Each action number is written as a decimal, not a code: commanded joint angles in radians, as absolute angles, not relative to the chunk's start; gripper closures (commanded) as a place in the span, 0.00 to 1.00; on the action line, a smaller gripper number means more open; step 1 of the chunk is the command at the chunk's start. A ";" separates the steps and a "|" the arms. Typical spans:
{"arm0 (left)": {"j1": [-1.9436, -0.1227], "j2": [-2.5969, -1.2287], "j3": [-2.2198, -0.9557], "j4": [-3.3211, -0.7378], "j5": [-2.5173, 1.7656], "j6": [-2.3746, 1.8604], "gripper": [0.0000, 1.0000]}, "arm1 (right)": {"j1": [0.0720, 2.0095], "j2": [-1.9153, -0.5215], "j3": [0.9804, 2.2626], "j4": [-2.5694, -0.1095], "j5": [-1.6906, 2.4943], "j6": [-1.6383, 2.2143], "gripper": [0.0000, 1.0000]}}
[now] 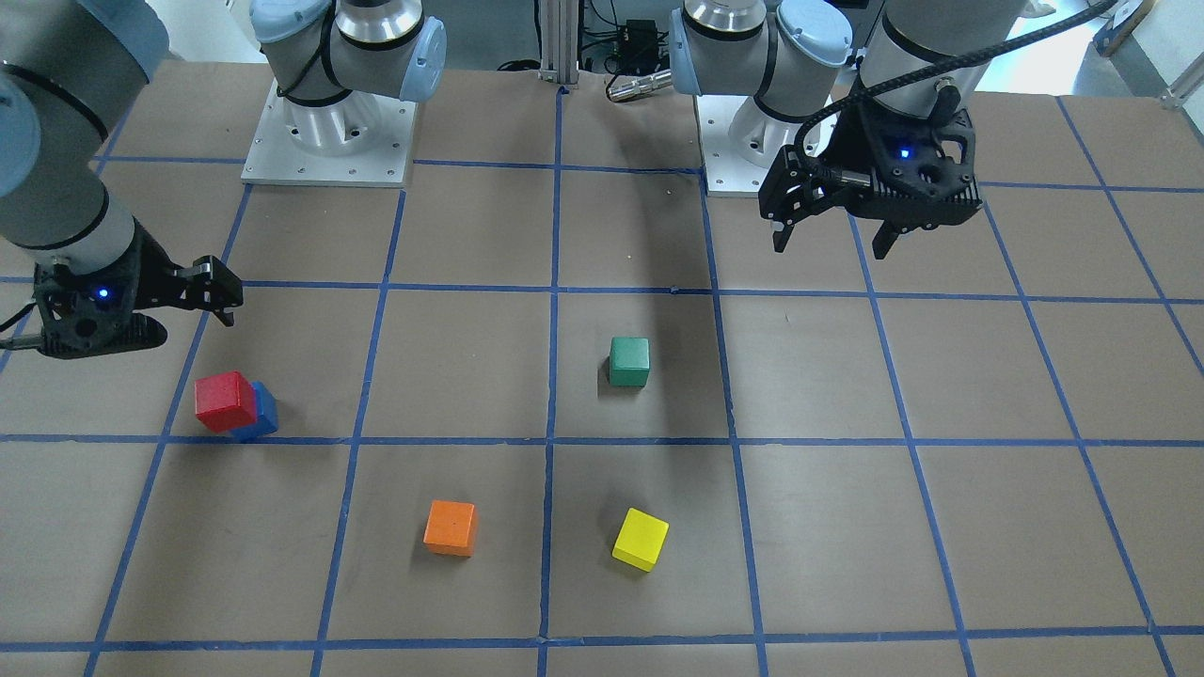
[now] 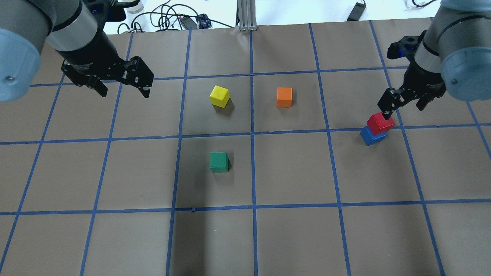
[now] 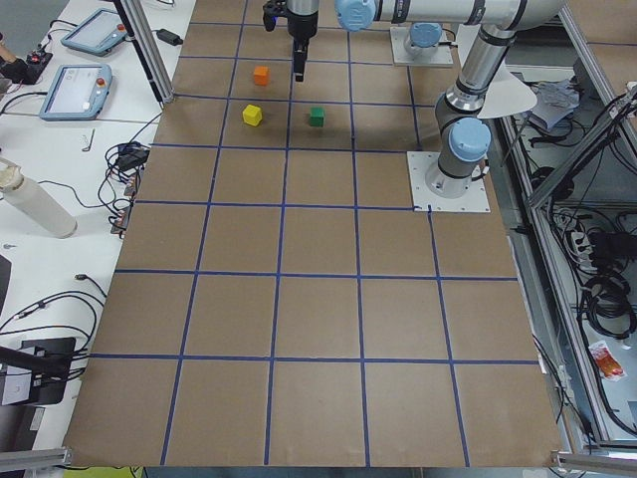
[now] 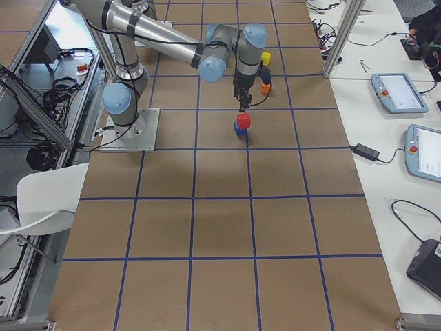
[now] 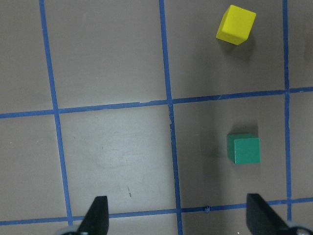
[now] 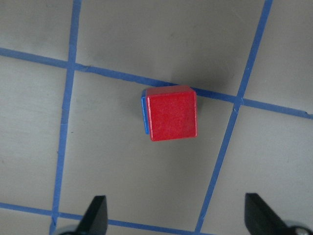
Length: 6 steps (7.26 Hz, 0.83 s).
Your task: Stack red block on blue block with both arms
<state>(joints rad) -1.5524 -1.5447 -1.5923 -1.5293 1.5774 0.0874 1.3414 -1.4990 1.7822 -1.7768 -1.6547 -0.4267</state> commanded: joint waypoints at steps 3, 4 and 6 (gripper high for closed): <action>-1.552 -1.546 -1.592 -1.529 1.577 0.087 0.00 | 1.476 -1.598 1.718 -1.681 -1.623 -0.134 0.00; -1.552 -1.545 -1.592 -1.529 1.577 0.087 0.00 | 1.492 -1.600 1.718 -1.665 -1.602 -0.054 0.00; -1.552 -1.545 -1.592 -1.529 1.577 0.087 0.00 | 1.578 -1.605 1.720 -1.663 -1.551 0.079 0.00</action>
<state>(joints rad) -1.5524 -1.5449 -1.5922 -1.5294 1.5769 0.0874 1.5289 -1.6016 1.7188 -1.6654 -1.5787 -0.0143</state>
